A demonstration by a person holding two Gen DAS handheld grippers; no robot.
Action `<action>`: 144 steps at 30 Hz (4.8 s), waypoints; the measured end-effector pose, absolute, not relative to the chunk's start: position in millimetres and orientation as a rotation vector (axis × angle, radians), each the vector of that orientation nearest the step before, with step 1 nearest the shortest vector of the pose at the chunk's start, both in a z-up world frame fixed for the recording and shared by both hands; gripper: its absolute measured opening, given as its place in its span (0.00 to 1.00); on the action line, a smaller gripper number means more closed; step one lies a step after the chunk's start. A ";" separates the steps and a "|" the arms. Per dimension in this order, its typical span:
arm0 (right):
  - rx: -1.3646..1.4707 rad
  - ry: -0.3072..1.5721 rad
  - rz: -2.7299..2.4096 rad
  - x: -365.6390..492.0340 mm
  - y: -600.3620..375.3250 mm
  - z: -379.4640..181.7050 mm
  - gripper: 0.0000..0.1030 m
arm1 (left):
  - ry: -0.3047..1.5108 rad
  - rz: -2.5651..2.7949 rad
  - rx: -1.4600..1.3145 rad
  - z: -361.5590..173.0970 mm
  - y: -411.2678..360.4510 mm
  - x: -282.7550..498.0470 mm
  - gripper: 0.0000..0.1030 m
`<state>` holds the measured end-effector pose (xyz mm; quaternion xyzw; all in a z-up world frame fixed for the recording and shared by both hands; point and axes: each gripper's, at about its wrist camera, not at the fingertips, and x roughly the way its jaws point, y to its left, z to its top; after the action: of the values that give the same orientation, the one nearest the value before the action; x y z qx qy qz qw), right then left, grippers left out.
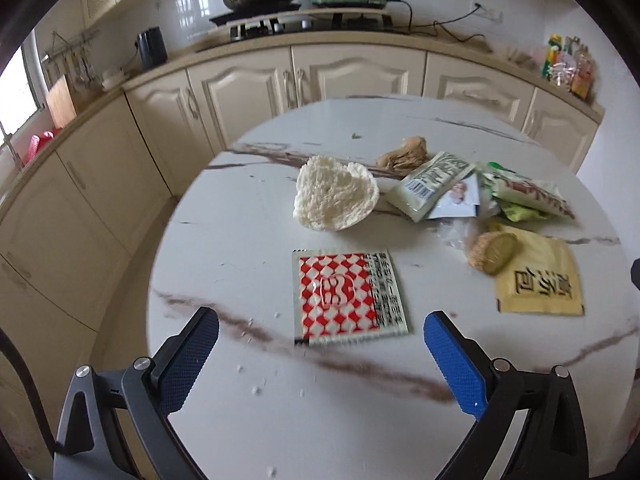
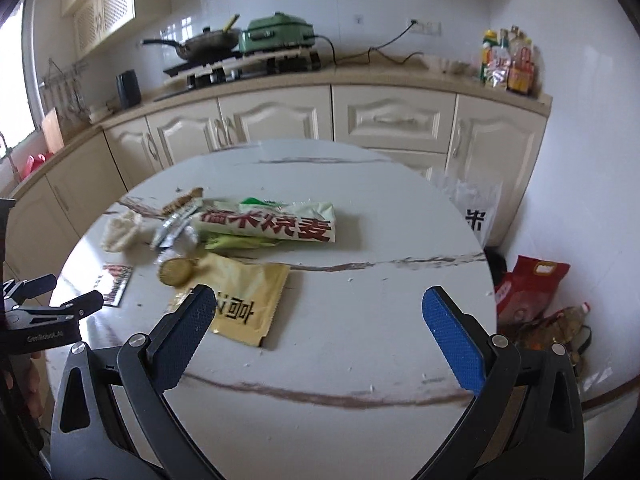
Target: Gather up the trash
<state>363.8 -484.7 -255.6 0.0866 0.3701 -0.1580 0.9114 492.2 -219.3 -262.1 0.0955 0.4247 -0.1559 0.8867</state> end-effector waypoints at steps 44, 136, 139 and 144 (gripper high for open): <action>-0.116 1.034 0.102 541.2 -491.1 -319.0 0.88 | 0.873 -0.436 0.189 -272.6 -212.8 498.1 0.60; -0.075 1.462 0.530 558.6 -35.2 -609.5 0.10 | 1.343 -0.175 -0.249 -520.1 155.0 542.7 0.07; -0.073 1.514 0.526 573.4 -41.9 -643.3 0.10 | 1.378 -0.156 -0.242 -544.3 156.5 578.7 0.20; -0.058 1.549 0.539 587.1 -50.3 -671.9 0.14 | 1.425 -0.142 -0.272 -568.2 163.7 599.4 0.31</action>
<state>587.1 -50.3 -671.9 -0.0256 0.6904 0.2402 0.6819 599.4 163.7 -568.2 -0.1244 0.6513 -0.0648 0.7458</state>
